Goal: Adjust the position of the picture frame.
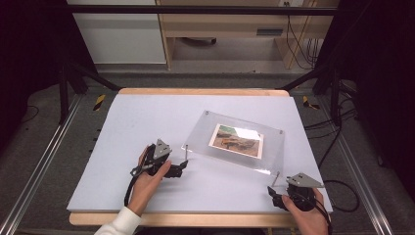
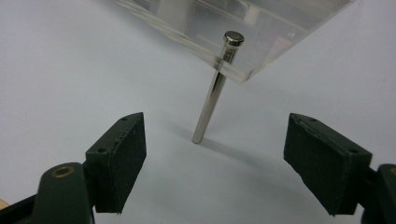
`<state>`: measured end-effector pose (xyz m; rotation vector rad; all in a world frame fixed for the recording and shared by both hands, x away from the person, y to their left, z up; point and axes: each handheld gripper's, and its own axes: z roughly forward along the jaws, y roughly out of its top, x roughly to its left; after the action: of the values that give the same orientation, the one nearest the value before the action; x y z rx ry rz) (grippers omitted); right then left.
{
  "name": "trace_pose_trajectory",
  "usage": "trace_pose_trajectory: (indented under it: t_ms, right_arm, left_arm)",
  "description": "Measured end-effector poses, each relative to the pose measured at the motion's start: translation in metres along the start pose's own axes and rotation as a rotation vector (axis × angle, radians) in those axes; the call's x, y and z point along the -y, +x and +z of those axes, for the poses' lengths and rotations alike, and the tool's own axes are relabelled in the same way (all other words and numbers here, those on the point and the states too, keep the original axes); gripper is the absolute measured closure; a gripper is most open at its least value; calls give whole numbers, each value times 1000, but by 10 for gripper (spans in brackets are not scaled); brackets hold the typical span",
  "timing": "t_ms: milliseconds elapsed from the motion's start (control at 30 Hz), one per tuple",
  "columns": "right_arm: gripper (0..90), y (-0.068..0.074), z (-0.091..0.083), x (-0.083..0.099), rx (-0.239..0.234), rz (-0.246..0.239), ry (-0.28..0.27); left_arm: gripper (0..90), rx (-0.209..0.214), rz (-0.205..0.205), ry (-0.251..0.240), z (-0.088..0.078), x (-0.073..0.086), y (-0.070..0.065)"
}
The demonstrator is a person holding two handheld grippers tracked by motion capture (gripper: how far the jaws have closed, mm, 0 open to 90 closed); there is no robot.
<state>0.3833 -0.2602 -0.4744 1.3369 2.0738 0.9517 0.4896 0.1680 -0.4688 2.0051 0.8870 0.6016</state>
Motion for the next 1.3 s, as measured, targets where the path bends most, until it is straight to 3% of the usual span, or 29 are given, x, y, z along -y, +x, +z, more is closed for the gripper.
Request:
trace_pose_trajectory:
  t_ms: [133,400,567,733,900,967,1067,1300]
  right_arm:
    - [241,-1,1,2,-8,17,-7]
    - [257,-3,1,4,-29,52,-34]
    - [250,-3,3,4,-45,71,-62]
    - [347,-6,5,3,-54,107,-82]
    - [403,-7,7,1,-64,114,-95]
    - [447,-9,7,-1,-84,132,-130]
    - [476,-12,12,-2,-88,142,-139]
    - [665,-19,21,-1,-115,191,-139]
  left_arm:
    - [60,-1,6,-28,-1,-1,-2]
    - [53,27,-3,10,2,0,-6]
    - [60,32,2,-4,0,-2,-10]
    - [65,38,5,-8,0,-4,-14]
    - [66,44,0,-21,0,-5,-15]
    - [66,46,-2,-28,0,-5,-16]
    - [65,43,-9,-36,1,-5,-17]
    - [65,42,-26,-47,0,-6,-17]
